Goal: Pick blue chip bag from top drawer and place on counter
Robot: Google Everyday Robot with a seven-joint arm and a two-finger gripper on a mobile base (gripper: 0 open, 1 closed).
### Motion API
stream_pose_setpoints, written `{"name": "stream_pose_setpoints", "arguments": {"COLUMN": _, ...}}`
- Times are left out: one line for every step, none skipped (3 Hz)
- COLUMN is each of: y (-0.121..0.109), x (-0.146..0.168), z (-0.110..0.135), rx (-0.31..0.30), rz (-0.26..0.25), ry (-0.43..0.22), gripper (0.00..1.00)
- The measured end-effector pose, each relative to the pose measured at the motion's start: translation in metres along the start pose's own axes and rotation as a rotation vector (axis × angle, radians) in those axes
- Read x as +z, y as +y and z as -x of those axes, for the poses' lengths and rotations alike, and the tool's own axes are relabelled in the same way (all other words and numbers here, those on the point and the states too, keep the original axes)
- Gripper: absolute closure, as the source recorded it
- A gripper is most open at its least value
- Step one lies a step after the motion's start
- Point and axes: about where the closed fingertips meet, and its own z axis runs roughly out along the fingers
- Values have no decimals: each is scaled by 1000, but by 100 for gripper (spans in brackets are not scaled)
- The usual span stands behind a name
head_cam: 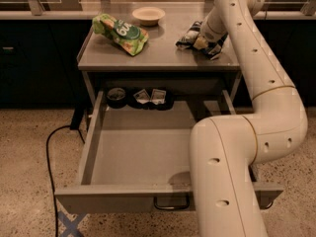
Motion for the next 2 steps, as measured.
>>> {"name": "stream_pose_setpoints", "arguments": {"y": 0, "x": 0, "z": 0, "rx": 0, "rz": 0, "ry": 0, "gripper": 0}}
{"name": "stream_pose_setpoints", "arguments": {"y": 0, "x": 0, "z": 0, "rx": 0, "rz": 0, "ry": 0, "gripper": 0}}
